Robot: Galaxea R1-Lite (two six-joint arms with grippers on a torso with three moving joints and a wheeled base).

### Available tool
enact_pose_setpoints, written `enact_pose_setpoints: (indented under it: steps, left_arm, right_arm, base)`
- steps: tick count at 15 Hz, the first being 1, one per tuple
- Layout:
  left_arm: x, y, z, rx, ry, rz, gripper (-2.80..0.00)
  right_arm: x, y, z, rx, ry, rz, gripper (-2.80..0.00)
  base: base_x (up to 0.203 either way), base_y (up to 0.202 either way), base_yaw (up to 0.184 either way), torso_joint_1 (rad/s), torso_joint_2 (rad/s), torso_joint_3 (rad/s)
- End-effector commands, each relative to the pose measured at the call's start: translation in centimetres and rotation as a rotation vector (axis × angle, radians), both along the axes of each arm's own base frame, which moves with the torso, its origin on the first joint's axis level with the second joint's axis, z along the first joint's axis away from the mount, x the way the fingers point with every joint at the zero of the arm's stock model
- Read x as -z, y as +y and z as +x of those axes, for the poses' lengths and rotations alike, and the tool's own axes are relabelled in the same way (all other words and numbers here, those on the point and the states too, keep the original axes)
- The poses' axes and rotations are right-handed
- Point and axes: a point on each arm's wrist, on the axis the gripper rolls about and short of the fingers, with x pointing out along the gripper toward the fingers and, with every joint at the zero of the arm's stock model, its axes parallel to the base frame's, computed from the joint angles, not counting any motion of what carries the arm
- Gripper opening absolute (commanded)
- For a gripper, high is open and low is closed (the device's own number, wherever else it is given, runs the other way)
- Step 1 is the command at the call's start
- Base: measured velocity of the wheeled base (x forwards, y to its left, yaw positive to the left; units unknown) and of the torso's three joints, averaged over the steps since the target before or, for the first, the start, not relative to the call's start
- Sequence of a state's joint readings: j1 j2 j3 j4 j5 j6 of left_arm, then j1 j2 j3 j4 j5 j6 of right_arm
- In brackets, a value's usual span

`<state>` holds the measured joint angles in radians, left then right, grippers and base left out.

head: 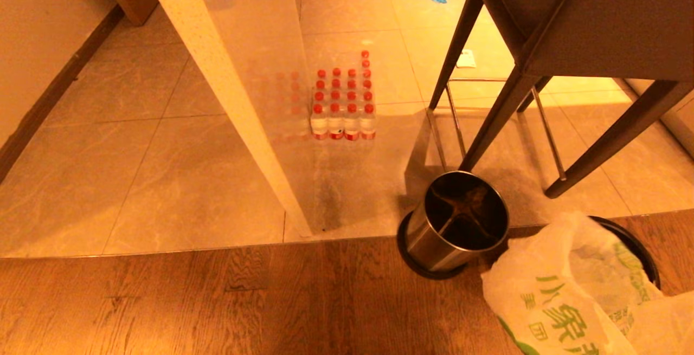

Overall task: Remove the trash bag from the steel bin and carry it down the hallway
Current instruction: Put the trash bag at the door

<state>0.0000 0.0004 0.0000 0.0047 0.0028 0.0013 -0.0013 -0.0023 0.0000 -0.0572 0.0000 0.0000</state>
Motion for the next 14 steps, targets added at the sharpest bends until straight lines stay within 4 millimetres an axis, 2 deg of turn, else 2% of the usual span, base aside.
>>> enact_pose_setpoints:
  steps: [1,14]
  left_arm:
    - [0.0,0.0,0.0,0.0,-0.001,0.0,-2.8]
    - [0.0,0.0,0.0,0.0,-0.001,0.0,-2.8]
  right_arm:
    - [0.67,0.0,0.2,0.0,0.024,0.0,-2.8]
    - [0.67,0.0,0.2,0.0,0.024,0.0,-2.8]
  base:
    - [0.0,0.0,0.0,0.002,0.01,0.207]
    - [0.0,0.0,0.0,0.002,0.0,0.204]
